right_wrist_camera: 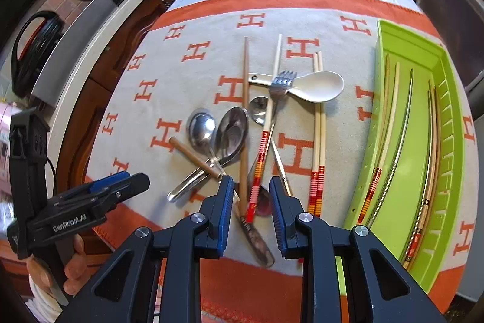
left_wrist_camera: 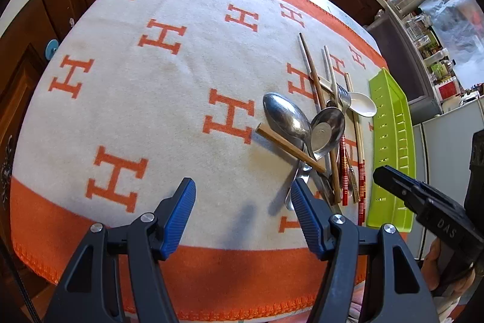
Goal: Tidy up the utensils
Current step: 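Grasp a red-banded chopstick with the right gripper while the left grasps a brown wooden chopstick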
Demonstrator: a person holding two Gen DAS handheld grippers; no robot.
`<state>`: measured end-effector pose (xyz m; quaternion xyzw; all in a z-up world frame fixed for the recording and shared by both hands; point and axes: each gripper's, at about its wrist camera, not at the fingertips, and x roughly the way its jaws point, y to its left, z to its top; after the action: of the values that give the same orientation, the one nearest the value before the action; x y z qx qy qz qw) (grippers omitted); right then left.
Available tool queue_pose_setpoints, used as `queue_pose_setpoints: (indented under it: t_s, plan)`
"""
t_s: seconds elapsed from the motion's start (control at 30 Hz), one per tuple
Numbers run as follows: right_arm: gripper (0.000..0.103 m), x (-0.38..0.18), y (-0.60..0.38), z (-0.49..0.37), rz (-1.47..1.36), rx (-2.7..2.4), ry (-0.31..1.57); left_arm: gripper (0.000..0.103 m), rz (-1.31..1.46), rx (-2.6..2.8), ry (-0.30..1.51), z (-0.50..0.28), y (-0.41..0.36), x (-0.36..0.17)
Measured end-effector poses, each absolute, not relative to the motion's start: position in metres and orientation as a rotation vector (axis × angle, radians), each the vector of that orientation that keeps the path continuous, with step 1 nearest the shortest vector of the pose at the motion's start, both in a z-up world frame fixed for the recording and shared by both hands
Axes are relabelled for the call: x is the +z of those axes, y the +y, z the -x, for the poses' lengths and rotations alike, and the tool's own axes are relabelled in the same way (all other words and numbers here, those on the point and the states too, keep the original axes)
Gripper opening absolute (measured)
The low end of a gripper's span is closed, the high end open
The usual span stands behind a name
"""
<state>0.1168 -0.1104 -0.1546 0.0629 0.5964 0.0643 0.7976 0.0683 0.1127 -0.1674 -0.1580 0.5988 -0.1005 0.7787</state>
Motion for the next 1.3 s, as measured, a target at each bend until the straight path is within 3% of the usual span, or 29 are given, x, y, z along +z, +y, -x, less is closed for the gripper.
queue_pose_setpoints:
  t_s: [0.63,0.97,1.17,1.3]
  plan:
    - [0.024,-0.190,-0.145,-0.198,-0.313,0.120,1.386,0.064,0.275,-0.252,1.279,-0.103,0.090,-0.158]
    - [0.016,-0.214,-0.131,-0.207,-0.296,0.147,1.461,0.053,0.279,-0.311,1.286,-0.168,0.066,-0.153]
    - [0.014,-0.224,-0.115,-0.208,-0.199,0.129,1.466,0.053,0.260,-0.307,1.334,-0.192,0.047,-0.164]
    - [0.006,-0.224,-0.109,-0.208,-0.167,0.125,1.449,0.053,0.249,-0.309,1.347,-0.196,0.041,-0.168]
